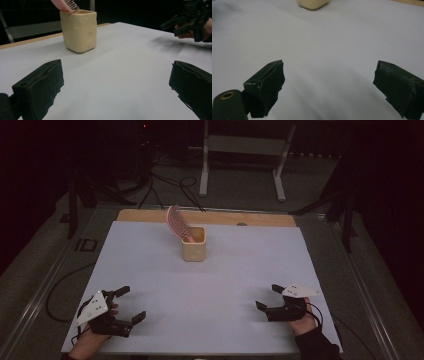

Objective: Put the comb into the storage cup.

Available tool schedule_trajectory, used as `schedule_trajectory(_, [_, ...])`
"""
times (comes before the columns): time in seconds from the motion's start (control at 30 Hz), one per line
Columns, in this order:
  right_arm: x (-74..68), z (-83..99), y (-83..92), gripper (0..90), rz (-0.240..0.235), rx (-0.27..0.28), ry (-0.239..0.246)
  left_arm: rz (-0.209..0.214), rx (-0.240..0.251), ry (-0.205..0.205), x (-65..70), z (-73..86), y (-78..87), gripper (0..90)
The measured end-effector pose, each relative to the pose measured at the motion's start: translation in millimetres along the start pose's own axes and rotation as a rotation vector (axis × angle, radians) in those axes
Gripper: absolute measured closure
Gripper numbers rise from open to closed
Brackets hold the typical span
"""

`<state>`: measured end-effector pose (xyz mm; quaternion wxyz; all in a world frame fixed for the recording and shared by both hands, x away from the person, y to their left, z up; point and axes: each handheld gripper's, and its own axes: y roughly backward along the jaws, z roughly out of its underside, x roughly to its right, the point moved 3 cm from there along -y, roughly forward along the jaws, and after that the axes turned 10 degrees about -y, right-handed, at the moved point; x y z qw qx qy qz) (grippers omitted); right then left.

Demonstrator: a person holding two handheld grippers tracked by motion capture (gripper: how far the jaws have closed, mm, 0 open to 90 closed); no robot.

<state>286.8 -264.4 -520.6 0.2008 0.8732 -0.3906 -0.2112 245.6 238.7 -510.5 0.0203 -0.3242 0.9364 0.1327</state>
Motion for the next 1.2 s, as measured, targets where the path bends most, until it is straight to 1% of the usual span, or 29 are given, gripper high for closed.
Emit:
schedule_trajectory(0.07, [1.7, 4.6, 1.6, 9.3, 0.018, 0.008, 0.012, 0.001, -0.002, 0.0, 0.0, 0.3, 0.0, 0.0])
schedule_trajectory(0.17, [3.5, 9.5, 2.2, 9.3, 0.017, 0.004, 0.011, 0.0, -0.006, -0.003, 0.2, 0.6, 0.0, 0.0])
schedule_trajectory(0.2, [4.5, 15.4, 1.1, 9.4, 0.025, -0.017, 0.014, -0.001, -0.006, -0.005, 0.2, 0.6, 0.1, 0.0])
schedule_trajectory(0.27, [5.7, 18.4, 0.1, 9.4, 0.035, -0.032, 0.02, -0.001, -0.006, -0.004, 0.4, 0.6, 0.1, 0.0])
schedule_trajectory(0.33, [6.3, 18.8, -0.3, 9.4, 0.036, -0.032, 0.02, -0.001, -0.006, -0.003, 0.3, 0.7, 0.0, 0.0])
schedule_trajectory(0.4, [8.4, 18.3, -1.9, 9.7, 0.05, -0.02, 0.034, -0.001, -0.005, -0.003, 0.3, 1.0, -0.3, 0.0])
schedule_trajectory(0.47, [9.4, 18.1, -3.3, 9.7, 0.059, -0.019, 0.05, 0.0, -0.006, -0.005, 0.2, 1.1, -0.4, 0.0])
schedule_trajectory(0.57, [9.7, 17.8, -5.0, 9.7, 0.054, -0.019, 0.052, 0.002, -0.005, -0.005, 0.6, 0.9, -0.1, 0.0])
schedule_trajectory(0.6, [9.5, 18.0, -6.4, 9.7, 0.061, -0.029, 0.064, 0.003, -0.005, -0.005, 0.8, 0.9, 0.1, 0.0])
schedule_trajectory(0.67, [9.1, 17.6, -5.7, 9.7, 0.057, -0.026, 0.069, 0.004, -0.006, -0.007, 1.0, 0.8, 0.4, 0.0])
schedule_trajectory(0.73, [9.0, 16.5, -4.4, 9.7, 0.065, -0.02, 0.071, 0.004, -0.004, -0.006, 0.9, 0.7, 0.6, 0.0])
schedule_trajectory(0.8, [8.7, 15.8, -3.9, 9.7, 0.063, -0.014, 0.069, 0.005, -0.003, -0.005, 0.8, 0.7, 0.7, 0.0])
schedule_trajectory(0.93, [8.1, 16.2, -4.4, 9.6, 0.056, -0.027, 0.065, 0.006, -0.006, -0.007, 1.2, 0.8, 0.4, 0.0])
schedule_trajectory(1.2, [7.8, 15.3, -2.6, 9.6, 0.062, -0.02, 0.066, 0.007, -0.008, -0.009, 1.4, 1.1, 0.2, 0.0])
